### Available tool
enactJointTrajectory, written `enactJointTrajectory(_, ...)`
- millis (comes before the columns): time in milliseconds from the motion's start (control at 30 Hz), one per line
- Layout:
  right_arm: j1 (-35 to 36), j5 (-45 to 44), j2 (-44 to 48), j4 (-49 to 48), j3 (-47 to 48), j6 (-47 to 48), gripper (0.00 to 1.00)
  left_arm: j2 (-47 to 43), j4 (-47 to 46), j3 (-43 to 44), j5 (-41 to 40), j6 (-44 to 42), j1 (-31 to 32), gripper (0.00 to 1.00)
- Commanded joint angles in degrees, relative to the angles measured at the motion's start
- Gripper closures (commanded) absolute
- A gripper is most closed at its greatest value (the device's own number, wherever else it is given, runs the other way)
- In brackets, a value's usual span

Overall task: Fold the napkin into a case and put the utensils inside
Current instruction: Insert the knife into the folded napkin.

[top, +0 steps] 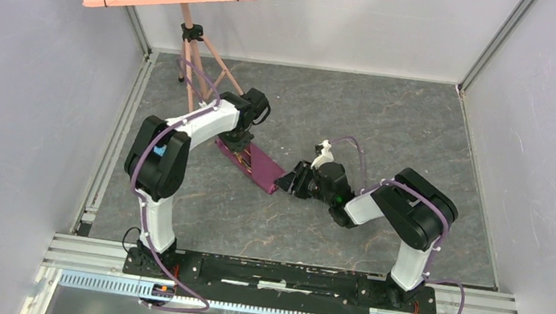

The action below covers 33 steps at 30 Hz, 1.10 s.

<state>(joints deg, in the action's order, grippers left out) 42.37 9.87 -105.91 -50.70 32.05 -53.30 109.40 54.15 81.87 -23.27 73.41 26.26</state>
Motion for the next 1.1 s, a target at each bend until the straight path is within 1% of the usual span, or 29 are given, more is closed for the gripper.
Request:
enactJointTrajectory(0,0.8,-1.1,-1.3,1.1,0.0,1.6,0.52,-3.5,-0.9,-1.6,1.6,5.5,0.8,0.98)
enactJointTrajectory(333,1.7,-2.0,-1.2,1.5,-0.1,2.1,0.55,-3.8,-1.7,-3.2,4.6,7.9,1.4,0.98)
enactJointTrajectory(500,1.9,-2.6,-1.4,1.8,-0.2,2.7,0.56,-3.0,-2.6,-3.4,8.5,6.6,1.6,0.98)
enactJointTrajectory(833,2.2,-2.6,-1.8,1.8,-0.1,3.1,0.57,-4.4,-3.8,-6.2,10.4,8.2,2.5,0.98)
enactJointTrajectory(967,2.3,-2.8,-2.1,1.8,0.1,3.4,0.58,-4.3,-3.9,-6.1,9.8,8.8,3.4,0.98)
enactJointTrajectory(1067,2.4,-2.9,-2.3,1.8,0.2,3.4,0.58,-3.5,-4.4,-5.9,11.4,8.7,3.6,0.98)
